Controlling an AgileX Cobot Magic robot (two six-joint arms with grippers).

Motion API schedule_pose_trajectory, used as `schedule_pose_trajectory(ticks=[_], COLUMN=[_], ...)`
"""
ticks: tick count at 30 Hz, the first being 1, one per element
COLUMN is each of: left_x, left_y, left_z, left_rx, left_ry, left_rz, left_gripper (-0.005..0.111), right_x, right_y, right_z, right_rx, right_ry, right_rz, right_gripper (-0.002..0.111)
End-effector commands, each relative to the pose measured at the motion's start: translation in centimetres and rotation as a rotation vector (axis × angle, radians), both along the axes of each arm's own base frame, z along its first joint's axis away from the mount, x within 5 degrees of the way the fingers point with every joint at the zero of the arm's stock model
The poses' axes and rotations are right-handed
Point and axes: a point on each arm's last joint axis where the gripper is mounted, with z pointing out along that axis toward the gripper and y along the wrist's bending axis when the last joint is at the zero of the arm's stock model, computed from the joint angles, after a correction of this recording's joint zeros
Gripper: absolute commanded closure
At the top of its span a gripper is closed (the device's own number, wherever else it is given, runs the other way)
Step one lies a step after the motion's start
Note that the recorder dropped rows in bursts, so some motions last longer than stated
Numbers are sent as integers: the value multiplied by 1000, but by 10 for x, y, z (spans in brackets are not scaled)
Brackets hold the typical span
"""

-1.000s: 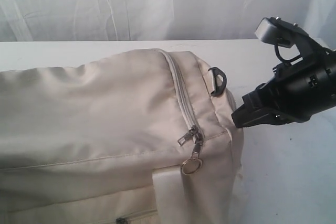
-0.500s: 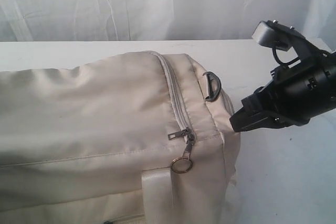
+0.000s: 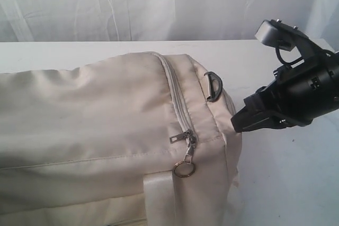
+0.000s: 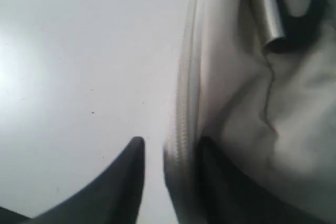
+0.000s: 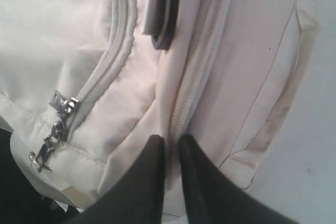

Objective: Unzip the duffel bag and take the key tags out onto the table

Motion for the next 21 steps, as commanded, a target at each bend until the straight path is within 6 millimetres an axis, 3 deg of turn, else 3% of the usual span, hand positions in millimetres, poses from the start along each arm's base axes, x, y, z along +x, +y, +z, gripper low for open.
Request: schedule_pose_trajectory(ticks=[1, 3, 7, 10, 15, 21], left_x=[-7, -10, -18, -23, -32, -30], left_y=[5, 3, -10, -39, -82, -100], left_z=[13, 24, 56, 76, 90, 87], left_rx=[45, 32, -54, -205, -418, -575], left_ry=[-44, -77, -186, -257, -357, -438], left_rz=[10, -19, -169, -478, -978, -1183], left_gripper=[39, 32, 32, 36, 41, 41], right_x=[1, 0, -2, -6, -19, -34], right_y=[0, 0, -1, -1, -2, -3], right_z=[1, 2, 5, 11, 24, 37], right_rx=[14, 15, 23, 36, 66, 109], right_ry=[-3, -7, -21, -36, -54, -62], right_rz=[2, 2, -1, 2, 27, 63], right_gripper=[78, 65, 50, 49, 49, 49])
